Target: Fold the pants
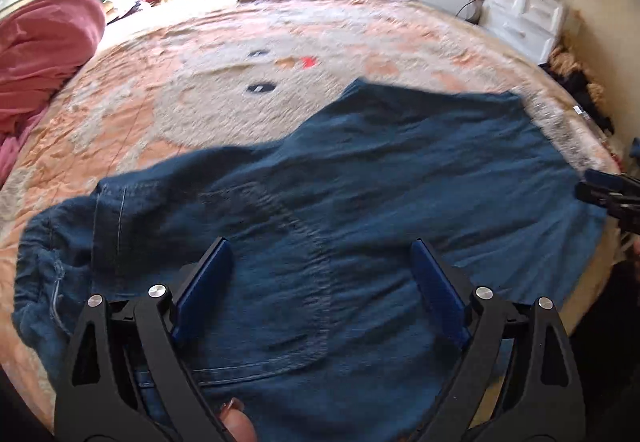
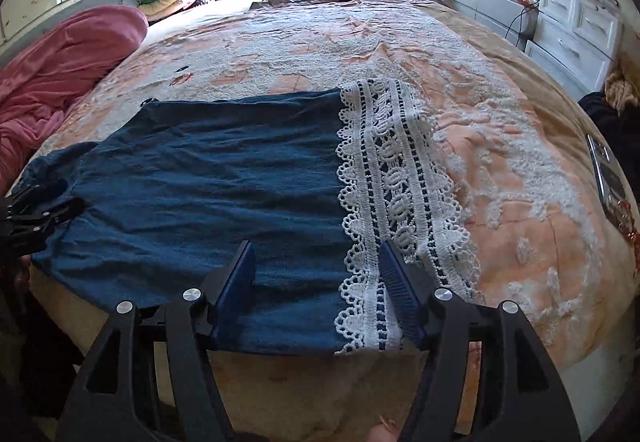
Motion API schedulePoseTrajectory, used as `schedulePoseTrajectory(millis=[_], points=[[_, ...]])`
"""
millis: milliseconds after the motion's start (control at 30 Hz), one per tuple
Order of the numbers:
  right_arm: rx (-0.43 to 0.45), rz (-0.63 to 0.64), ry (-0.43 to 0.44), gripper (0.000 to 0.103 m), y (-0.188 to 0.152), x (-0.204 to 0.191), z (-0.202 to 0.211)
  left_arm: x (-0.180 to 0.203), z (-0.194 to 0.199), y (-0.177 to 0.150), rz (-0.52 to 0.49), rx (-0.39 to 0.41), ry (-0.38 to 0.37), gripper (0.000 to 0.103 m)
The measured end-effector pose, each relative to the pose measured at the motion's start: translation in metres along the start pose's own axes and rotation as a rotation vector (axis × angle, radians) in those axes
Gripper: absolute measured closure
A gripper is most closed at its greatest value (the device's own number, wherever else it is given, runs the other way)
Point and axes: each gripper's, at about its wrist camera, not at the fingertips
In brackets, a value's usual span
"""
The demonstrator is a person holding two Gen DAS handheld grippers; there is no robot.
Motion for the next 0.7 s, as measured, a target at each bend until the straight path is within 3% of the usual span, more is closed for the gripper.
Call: schedulePoseTrajectory(millis=[133,200,400,700], points=[[0.019,0.032,-0.043,0.038,-0.001,-0.009,0.0,-0.006,-0.002,0.002,0.007,-0.003,-0.022,0.016],[0.046,0.001,-0.007,0.037,-0.002,-0.005,0.009,-0.006,-0.002,0.0,0.004,0.008,-0.025,0.015],[0.163,-0.109,0.068,0.023,-0.018,0.016,0.057,-0.003,0.021,-0.003,0.022,0.019,-0.091,0.011],[0.187,-0.202,0.04,0.013,-0.045,0.036,0.094,0.029,0.067,-0.012,-0.034,0.073,-0.139,0.01]])
Point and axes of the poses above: each gripper's, at about its wrist camera, not at the fingertips, and z roughly against the way its jaws point, x to its right, y to its top, and after that the axes turned 8 degrees about -x, right-handed
